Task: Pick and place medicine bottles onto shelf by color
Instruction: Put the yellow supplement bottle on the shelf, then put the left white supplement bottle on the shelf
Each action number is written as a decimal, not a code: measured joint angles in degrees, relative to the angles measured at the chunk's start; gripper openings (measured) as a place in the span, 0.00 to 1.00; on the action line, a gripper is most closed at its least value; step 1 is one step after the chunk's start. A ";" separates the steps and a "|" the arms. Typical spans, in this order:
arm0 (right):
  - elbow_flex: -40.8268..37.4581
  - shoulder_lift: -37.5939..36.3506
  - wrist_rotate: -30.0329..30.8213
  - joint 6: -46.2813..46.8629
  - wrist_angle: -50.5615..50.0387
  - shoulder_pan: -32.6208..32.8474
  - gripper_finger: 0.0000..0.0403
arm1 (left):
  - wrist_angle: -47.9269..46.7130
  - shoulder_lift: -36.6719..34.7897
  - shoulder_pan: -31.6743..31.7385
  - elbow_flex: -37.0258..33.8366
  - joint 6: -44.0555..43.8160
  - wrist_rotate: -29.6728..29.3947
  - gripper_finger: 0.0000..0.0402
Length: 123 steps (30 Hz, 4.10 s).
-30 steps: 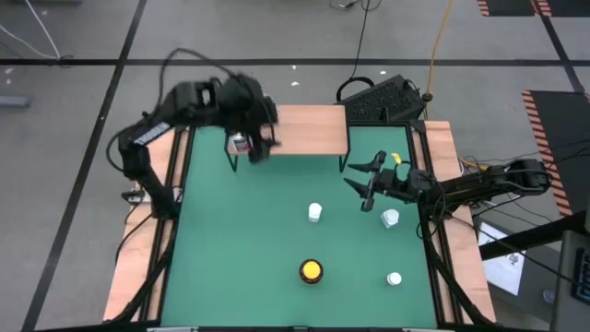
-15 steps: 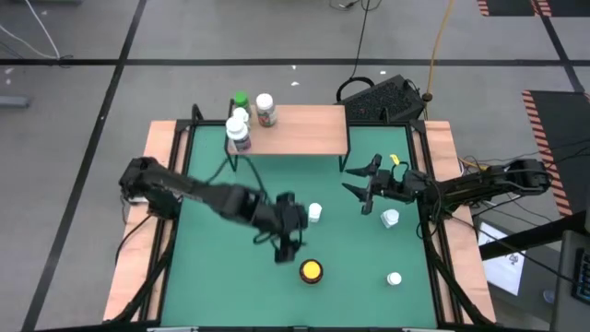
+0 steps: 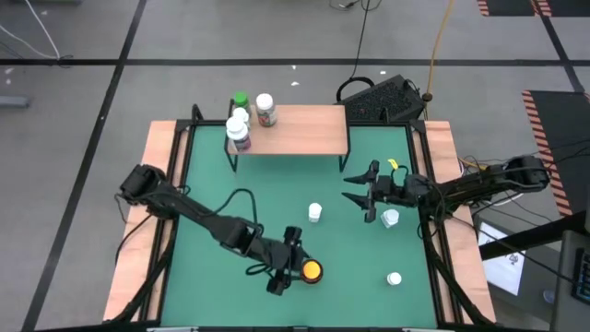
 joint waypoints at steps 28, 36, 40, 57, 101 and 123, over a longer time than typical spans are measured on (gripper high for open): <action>0.03 0.08 0.07 1.35 -2.61 0.03 0.49 | 10.40 7.02 6.10 0.20 2.54 17.66 0.75; 0.03 0.08 0.15 0.34 -2.61 0.03 0.49 | 10.29 7.00 6.50 0.20 1.74 17.64 0.54; 0.03 0.08 0.17 0.24 -2.68 0.03 0.49 | 8.63 6.20 7.46 0.22 -1.74 16.23 0.54; -0.01 0.08 0.20 -1.77 -2.21 -0.01 0.49 | -27.39 -14.40 17.39 14.00 -1.96 -6.94 0.56; -0.01 0.06 0.43 -3.02 -3.14 -0.03 0.49 | -26.43 -19.75 49.05 13.62 18.13 4.20 0.33; -0.01 0.06 0.42 -3.10 -2.26 -0.03 0.49 | -14.43 6.45 19.96 13.56 13.26 -0.94 0.70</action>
